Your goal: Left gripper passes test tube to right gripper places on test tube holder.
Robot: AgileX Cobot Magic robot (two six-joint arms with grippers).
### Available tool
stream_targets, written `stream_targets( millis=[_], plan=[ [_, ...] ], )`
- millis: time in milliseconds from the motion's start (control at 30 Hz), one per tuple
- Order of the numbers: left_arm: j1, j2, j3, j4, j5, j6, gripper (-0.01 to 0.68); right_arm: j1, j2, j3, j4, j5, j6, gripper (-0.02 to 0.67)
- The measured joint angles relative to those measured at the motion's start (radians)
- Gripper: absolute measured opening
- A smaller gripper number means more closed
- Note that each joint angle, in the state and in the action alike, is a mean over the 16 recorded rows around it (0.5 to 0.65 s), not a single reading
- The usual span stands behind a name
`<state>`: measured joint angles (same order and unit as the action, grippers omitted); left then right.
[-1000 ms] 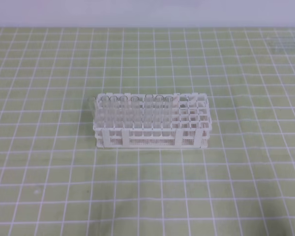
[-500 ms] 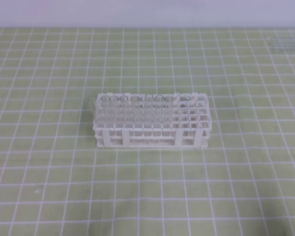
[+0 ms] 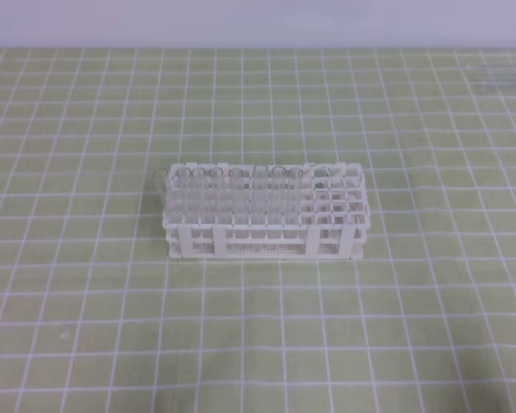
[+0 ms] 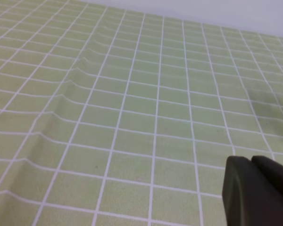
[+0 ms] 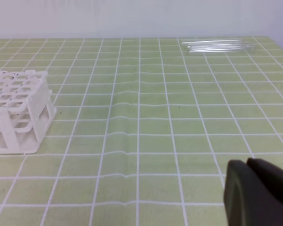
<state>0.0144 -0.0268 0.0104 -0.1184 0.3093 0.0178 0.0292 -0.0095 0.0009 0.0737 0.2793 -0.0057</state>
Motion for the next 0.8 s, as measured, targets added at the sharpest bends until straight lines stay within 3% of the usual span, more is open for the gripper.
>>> stream_targets(
  millis=[800],
  plan=[
    [-0.001,-0.010,0.004,-0.001,-0.005,-0.002,0.000,0.002,0.000,0.000,0.000,0.000,0.001,-0.002]
  ],
)
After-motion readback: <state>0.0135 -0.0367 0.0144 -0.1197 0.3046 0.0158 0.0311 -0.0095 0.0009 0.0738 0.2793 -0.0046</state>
